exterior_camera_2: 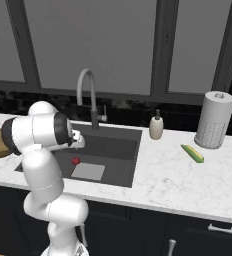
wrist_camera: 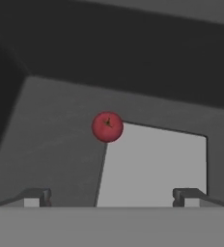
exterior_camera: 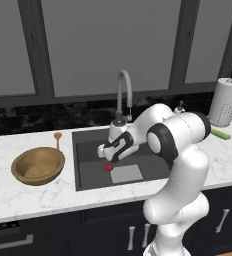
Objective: Pick the tomato from the sink and place it in the bowl. Then pick the bowl and place it in the microwave. Then close the microwave door and press the start button.
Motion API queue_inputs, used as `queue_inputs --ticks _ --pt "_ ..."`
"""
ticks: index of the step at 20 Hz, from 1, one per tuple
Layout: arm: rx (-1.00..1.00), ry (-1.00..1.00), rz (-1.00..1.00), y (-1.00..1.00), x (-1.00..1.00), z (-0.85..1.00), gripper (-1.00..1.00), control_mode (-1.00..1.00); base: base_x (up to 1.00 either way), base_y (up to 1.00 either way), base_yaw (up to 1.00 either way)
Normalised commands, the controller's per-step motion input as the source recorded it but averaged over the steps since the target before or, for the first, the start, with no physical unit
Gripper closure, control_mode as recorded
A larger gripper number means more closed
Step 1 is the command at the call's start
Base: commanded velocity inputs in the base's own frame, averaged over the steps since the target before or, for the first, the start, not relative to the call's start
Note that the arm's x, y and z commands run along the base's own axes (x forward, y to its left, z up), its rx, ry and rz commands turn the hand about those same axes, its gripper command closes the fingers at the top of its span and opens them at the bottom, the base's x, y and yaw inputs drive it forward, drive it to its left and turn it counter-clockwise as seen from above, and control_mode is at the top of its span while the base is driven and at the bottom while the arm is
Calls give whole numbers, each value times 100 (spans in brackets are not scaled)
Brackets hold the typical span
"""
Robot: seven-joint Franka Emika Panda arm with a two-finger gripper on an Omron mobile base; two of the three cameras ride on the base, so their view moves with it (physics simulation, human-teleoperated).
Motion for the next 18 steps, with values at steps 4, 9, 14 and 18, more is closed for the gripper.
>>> queue_inputs --ticks 4,9,14,18 --pt "0 1 -4 16 14 -20 -100 -100 0 0 0" --pt "0 3 -2 3 16 -26 -100 -100 0 0 0" --pt "0 5 0 1 7 -31 -100 -100 0 0 0" --pt "0 4 -1 2 11 -17 -100 -100 0 0 0"
